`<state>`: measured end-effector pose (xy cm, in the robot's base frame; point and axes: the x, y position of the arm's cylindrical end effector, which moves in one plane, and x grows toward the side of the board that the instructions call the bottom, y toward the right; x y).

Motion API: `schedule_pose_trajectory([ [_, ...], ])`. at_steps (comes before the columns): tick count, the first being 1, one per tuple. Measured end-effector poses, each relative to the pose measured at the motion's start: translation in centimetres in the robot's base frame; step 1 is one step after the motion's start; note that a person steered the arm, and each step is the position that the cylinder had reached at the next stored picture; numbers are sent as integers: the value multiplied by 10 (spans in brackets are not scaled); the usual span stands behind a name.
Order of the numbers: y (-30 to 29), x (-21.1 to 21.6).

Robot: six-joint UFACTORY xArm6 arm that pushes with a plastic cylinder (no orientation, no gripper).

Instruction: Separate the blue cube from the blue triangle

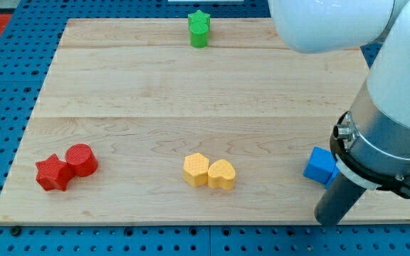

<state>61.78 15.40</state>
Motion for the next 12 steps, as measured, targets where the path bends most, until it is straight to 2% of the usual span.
schedule_pose_trajectory([
  [4,-2,0],
  [5,13,-4],
  [7,26,-40],
  [12,27,-54],
])
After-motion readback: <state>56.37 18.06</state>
